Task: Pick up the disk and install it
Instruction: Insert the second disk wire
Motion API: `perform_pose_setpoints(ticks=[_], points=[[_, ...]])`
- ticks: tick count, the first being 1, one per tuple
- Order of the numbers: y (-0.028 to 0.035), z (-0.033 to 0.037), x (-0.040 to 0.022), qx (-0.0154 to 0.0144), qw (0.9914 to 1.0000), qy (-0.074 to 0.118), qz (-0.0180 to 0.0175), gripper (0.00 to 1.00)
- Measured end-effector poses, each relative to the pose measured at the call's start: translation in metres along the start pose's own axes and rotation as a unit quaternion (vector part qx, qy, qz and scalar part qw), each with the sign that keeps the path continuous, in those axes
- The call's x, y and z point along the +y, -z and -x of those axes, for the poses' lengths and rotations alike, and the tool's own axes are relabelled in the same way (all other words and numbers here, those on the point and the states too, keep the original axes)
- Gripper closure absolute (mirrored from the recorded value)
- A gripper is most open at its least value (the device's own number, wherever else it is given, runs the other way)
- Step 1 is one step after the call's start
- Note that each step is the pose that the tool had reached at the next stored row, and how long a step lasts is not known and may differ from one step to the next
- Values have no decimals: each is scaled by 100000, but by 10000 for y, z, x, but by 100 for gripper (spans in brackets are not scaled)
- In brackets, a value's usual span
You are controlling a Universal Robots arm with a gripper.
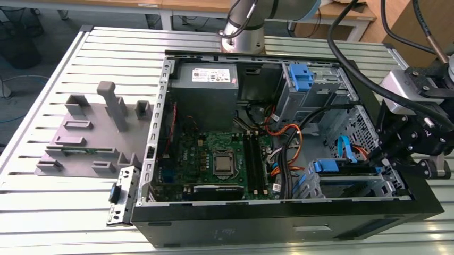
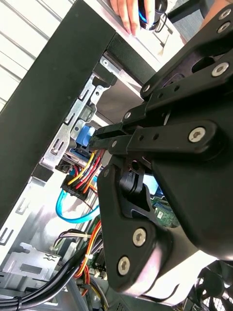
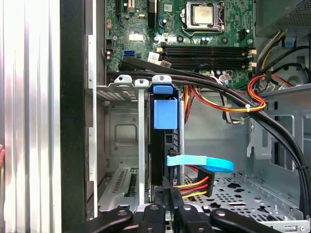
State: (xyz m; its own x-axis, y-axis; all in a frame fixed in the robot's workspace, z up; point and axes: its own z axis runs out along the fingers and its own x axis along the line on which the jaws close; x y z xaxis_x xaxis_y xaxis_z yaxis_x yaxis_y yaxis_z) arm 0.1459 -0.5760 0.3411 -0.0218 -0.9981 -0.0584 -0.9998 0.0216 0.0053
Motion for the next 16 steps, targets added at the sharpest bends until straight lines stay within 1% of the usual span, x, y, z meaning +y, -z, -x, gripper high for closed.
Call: perform_pose_setpoints(ticks=[1,3,4,7,14,16], points=[[0,0,0,2,100000,1,1,77],[0,0,0,2,100000,-2,0,77],[0,0,0,4,100000,0,1,70],[-15,-1,0,24,100000,1,1,70],[-79,-5,0,553,99998,-6,-12,70],[-90,-5,6,624,99998,-12,-14,70]])
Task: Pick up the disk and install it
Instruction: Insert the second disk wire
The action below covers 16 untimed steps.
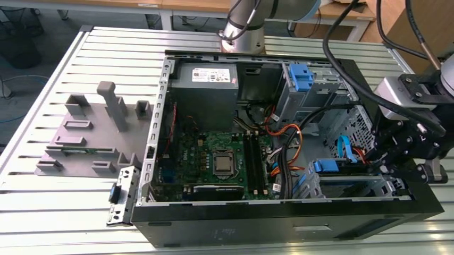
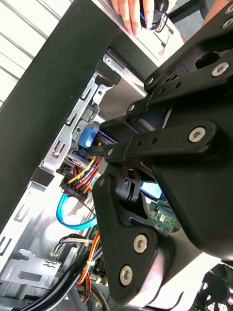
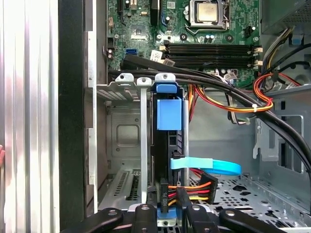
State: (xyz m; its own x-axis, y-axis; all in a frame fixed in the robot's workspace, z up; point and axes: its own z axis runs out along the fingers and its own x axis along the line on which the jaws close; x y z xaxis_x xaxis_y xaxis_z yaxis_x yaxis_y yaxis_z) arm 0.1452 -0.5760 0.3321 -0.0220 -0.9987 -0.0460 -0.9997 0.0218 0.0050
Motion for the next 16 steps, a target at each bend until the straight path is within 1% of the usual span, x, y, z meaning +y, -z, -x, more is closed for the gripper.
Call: perform_pose_setpoints(ticks=[9,10,11,12,13,16], points=[[-2,0,1,29,100000,9,2,70],[-2,0,1,35,100000,10,1,72],[-2,0,1,43,100000,7,-2,78],[-1,0,1,51,100000,9,-3,78],[-1,0,1,45,100000,7,-1,82],[-2,0,1,38,100000,7,0,82]])
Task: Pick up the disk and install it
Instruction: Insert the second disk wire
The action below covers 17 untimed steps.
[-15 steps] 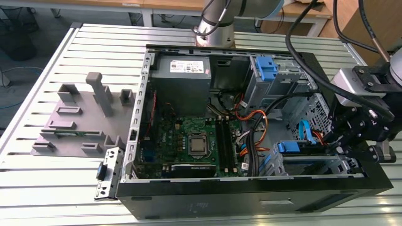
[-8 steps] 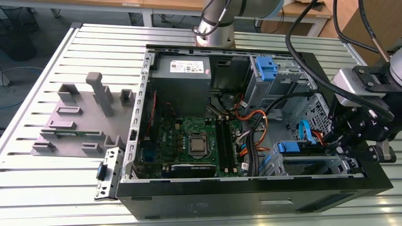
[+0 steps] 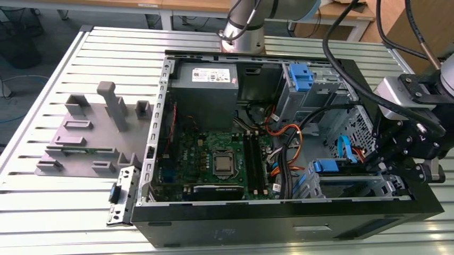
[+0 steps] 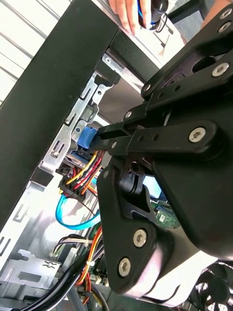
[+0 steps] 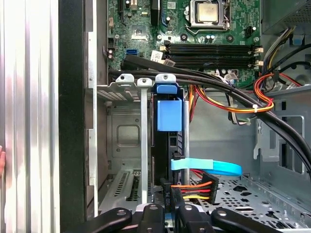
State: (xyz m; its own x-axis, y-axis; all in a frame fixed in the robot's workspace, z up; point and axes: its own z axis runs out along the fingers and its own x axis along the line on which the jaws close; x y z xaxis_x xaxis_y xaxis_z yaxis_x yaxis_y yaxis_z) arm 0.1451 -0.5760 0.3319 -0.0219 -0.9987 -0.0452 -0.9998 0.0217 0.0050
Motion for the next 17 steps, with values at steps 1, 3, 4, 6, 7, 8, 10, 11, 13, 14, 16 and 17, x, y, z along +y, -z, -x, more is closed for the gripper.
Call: perform_pose_setpoints(ticks=[1,3,4,6,7,8,10,11,13,14,16,17], points=[[0,0,0,0,100000,3,0,82],[8,0,0,-35,100000,1,4,82],[21,1,0,-51,100000,2,4,82],[59,3,0,-43,100000,2,2,82],[72,3,0,-85,100000,0,3,82],[80,3,0,-149,100000,1,4,82],[83,3,1,-627,99998,5,16,82],[83,4,1,-1063,99994,7,25,82],[84,4,2,-1576,99988,8,36,82],[83,3,4,-1835,99983,6,40,82],[83,3,9,-1931,99981,4,40,82],[82,3,14,-1942,99981,3,37,82]])
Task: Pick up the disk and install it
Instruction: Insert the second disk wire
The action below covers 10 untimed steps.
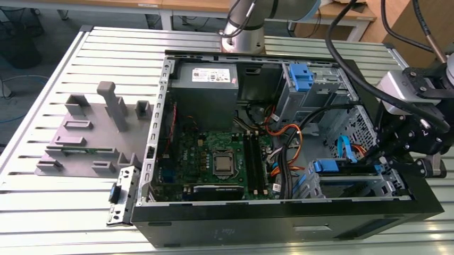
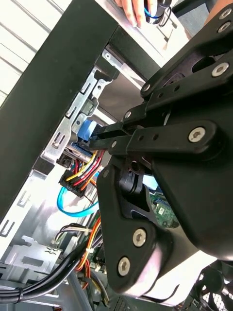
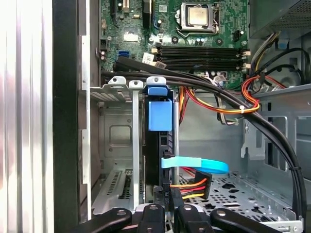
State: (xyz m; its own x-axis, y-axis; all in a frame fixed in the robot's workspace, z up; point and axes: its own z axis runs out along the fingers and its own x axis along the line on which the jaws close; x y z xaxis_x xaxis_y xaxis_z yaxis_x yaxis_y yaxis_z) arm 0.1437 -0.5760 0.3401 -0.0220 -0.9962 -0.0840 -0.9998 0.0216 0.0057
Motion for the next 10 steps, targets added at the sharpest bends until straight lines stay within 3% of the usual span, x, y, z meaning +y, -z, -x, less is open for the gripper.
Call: perform_pose_setpoints(ticks=[6,10], points=[[-22,-3,53,4,100000,17,-146,82],[-36,4,53,12,100000,24,-162,82]])
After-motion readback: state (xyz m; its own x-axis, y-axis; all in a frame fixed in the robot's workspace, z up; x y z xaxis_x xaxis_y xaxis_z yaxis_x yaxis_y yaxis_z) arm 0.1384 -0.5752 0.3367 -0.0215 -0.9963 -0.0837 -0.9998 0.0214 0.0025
